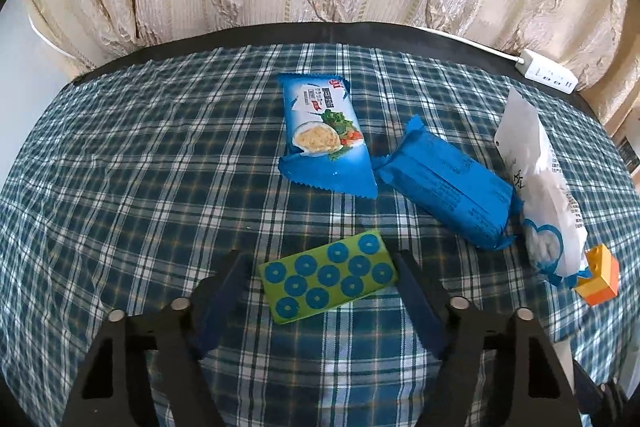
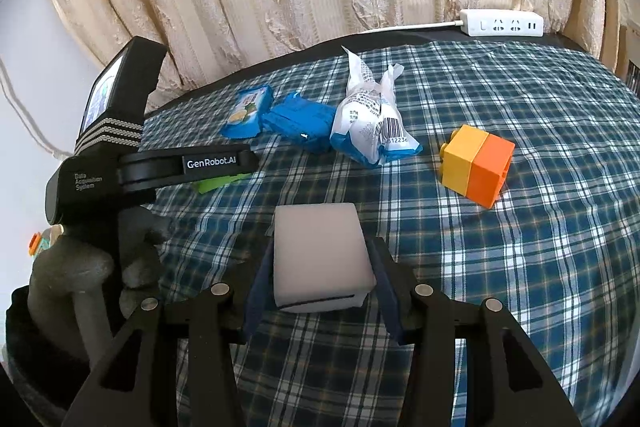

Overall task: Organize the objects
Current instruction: 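Grasp the small white eraser with the right tool while the left tool grasps the green dotted block, then carry the white eraser toward the clear bowl with the right tool while the left tool holds the green block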

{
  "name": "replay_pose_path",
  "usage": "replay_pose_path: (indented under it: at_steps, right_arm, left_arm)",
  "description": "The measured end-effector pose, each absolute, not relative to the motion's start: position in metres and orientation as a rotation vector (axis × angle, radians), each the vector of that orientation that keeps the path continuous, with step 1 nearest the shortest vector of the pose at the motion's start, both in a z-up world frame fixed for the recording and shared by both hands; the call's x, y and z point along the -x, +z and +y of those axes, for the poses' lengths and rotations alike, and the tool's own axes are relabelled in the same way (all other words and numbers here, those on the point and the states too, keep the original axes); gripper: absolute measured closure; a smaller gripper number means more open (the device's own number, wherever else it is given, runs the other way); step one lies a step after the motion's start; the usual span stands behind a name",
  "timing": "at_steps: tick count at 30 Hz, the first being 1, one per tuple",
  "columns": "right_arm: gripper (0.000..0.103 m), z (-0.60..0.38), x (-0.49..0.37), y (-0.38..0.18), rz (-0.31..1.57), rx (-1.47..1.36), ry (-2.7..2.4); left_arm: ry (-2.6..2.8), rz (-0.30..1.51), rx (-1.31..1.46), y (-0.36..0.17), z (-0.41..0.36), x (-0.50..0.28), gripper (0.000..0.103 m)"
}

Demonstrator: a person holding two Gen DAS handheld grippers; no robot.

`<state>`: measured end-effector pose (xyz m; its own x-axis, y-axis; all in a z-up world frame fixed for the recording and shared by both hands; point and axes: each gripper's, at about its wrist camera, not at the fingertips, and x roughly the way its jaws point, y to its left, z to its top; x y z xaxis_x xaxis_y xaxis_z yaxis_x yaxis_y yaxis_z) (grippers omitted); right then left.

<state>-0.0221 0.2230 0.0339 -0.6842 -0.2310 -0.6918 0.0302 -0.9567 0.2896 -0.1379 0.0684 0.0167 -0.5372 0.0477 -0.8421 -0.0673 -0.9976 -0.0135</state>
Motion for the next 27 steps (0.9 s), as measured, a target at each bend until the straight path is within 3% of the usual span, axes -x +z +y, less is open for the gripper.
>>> replay_pose_path:
  at_steps: [2, 27]
  right_arm:
    - [0.054, 0.223, 0.022, 0.034, -0.387, -1.174, -2.731]
    - [0.054, 0.229, 0.023, 0.037, -0.402, -1.143, -2.763]
  left_arm:
    - [2.700, 0.040, 1.464, 0.018, 0.068, 0.136, 0.034]
    - [2.703, 0.015, 1.326, 0.044, 0.073, 0.095, 0.034]
